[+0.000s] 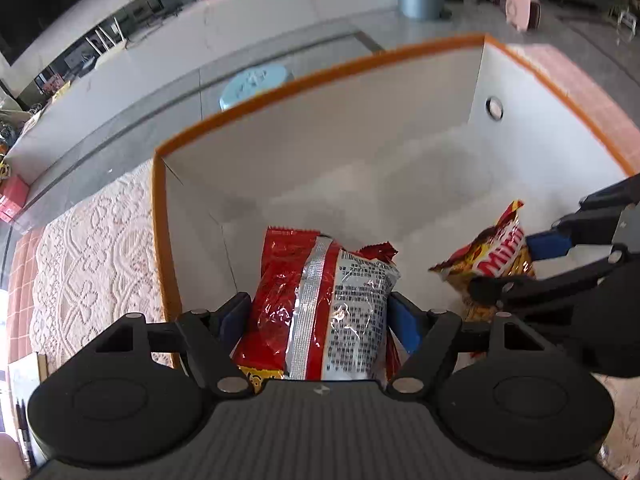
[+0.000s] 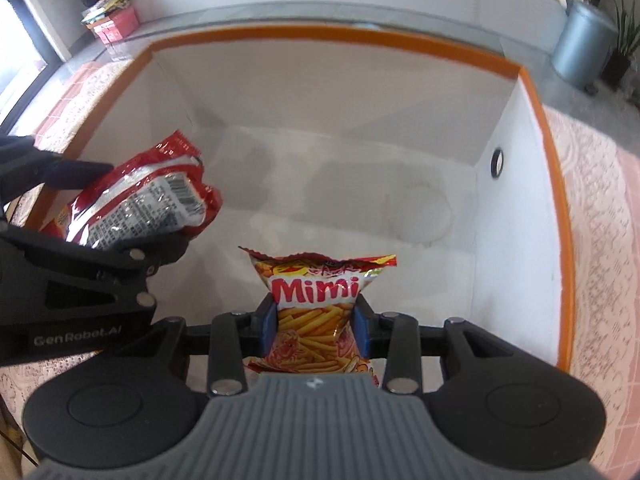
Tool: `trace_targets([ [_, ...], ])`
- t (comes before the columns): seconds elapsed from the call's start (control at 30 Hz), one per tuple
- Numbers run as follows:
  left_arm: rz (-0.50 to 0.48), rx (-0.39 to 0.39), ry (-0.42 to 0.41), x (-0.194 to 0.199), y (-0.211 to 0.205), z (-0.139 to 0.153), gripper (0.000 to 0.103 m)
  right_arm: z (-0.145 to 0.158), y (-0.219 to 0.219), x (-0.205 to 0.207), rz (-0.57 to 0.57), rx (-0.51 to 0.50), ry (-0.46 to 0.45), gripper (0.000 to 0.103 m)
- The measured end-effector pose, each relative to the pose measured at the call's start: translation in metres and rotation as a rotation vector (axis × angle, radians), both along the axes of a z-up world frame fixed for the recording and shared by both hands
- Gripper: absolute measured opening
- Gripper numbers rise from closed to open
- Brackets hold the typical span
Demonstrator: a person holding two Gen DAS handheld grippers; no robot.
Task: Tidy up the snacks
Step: 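Carry both packets over the orange box and lower them inside, then open both tools to drop the packets and lift away from the box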
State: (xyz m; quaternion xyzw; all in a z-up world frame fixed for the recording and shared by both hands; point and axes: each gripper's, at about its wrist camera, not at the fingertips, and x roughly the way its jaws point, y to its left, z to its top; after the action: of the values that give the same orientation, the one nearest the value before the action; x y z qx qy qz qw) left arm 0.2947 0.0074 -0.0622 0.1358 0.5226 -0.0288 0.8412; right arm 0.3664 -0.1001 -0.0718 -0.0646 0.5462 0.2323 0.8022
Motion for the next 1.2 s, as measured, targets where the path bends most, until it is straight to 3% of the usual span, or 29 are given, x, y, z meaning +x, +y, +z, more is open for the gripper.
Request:
trace_targets([
  [0.37,0.048,0.011,-0.022,-0.003,-0.003,0.003,0.09,-0.008,-0.001,0.009,-0.019,-0.024,0.061,0.039],
  [0.73,0.138,-0.058,-0.071,-0.015,0.005,0.023,0.091,0.01,-0.013,0.005,-0.064,-0.047,0.034,0.067],
  [1.03,0.163,-0.112,-0.148,-0.03,0.013,0.047,0.091,0.027,-0.025,-0.002,-0.104,-0.016,0.013,0.079],
  [1.2,0.188,-0.155,-0.211,-0.05,0.015,0.064,0.091,0.049,-0.034,-0.017,-0.13,0.034,-0.051,0.082],
])
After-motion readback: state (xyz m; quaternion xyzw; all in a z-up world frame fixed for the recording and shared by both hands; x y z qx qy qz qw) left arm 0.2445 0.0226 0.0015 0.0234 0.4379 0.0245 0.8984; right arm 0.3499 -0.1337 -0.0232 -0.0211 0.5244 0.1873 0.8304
